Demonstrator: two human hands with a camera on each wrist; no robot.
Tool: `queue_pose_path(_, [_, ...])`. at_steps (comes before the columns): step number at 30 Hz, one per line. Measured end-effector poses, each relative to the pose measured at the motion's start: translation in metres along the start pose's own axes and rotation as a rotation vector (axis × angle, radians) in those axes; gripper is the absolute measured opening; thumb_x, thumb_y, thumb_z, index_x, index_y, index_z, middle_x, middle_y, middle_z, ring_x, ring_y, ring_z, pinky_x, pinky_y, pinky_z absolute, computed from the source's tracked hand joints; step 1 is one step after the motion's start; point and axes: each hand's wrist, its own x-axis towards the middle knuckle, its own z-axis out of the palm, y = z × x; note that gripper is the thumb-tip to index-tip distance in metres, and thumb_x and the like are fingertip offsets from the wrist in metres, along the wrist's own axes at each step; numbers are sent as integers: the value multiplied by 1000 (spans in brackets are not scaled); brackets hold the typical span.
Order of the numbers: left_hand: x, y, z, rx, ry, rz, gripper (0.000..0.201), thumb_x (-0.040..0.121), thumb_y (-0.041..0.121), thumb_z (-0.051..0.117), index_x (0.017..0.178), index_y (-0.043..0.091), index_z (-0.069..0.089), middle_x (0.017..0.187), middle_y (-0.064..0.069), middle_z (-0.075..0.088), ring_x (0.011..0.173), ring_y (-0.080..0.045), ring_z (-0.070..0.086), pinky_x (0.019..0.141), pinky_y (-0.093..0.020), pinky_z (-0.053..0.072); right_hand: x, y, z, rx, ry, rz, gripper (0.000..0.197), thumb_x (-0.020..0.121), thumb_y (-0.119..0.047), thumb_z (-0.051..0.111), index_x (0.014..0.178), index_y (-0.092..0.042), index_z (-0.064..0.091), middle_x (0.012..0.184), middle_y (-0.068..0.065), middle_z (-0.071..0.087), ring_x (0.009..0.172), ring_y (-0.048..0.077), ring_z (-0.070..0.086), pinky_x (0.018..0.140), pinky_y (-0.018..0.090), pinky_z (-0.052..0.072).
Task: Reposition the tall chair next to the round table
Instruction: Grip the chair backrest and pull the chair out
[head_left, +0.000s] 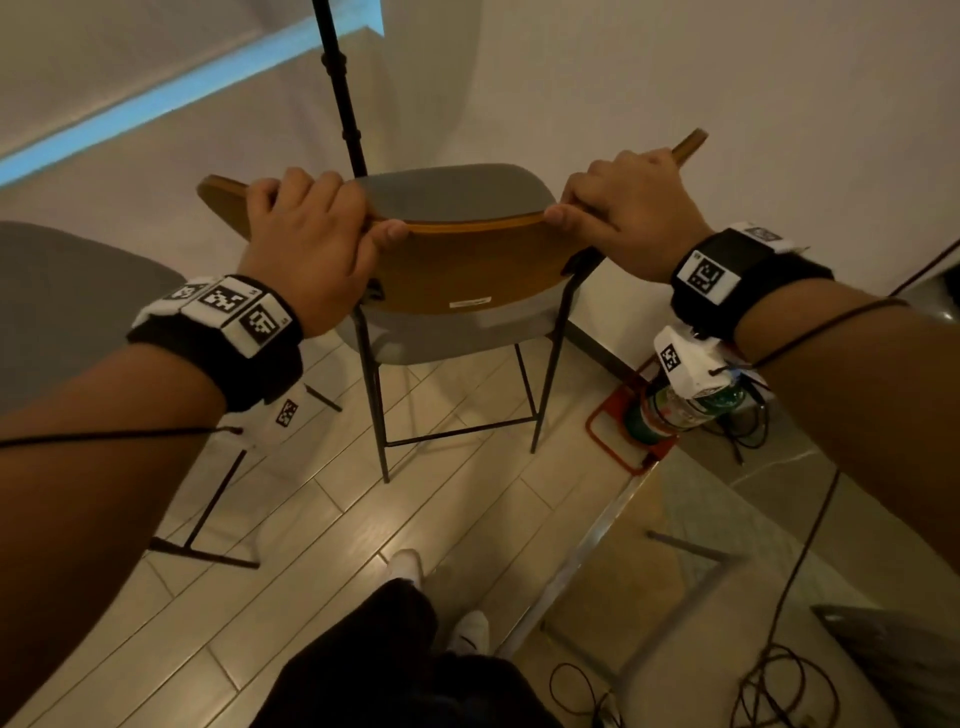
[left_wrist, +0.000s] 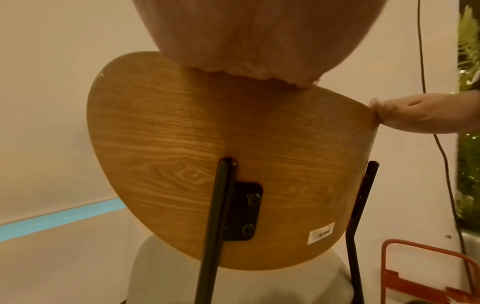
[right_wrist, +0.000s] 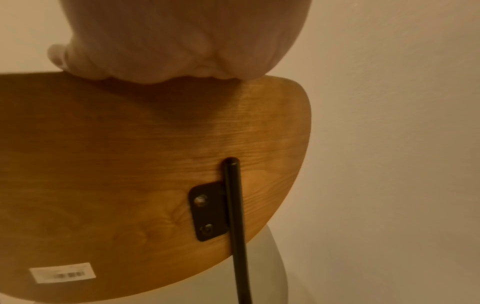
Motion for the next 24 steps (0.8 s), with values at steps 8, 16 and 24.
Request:
queue_pose_path(8, [61, 15, 25, 11, 43, -79, 45, 103, 54, 26, 93, 16, 48, 91, -2, 41, 92, -30, 44, 93, -48, 29, 62, 69, 13, -27, -25, -73, 95, 94, -81, 1, 98, -13, 69, 83, 9, 64, 81, 34, 60, 89, 51, 41])
queue_pose_path(16, [116, 27, 46, 22, 66, -154, 46, 103, 55, 25, 89, 17, 46, 90, -4, 45, 90, -29, 45, 93, -46, 28, 120, 128, 27, -65, -43, -147, 96, 95, -80, 1, 93, -13, 69, 79, 9, 65, 75, 34, 61, 84, 54, 46])
queue_pose_path(24, [158, 55, 62, 74, 78, -265, 46, 103, 55, 26, 89, 17, 47, 90, -5, 47, 88, -29, 45, 94, -47, 30, 163, 188, 42, 25, 34, -249, 91, 96, -80, 7, 87, -15, 70, 75, 6, 64, 71, 30, 60, 80, 45, 40])
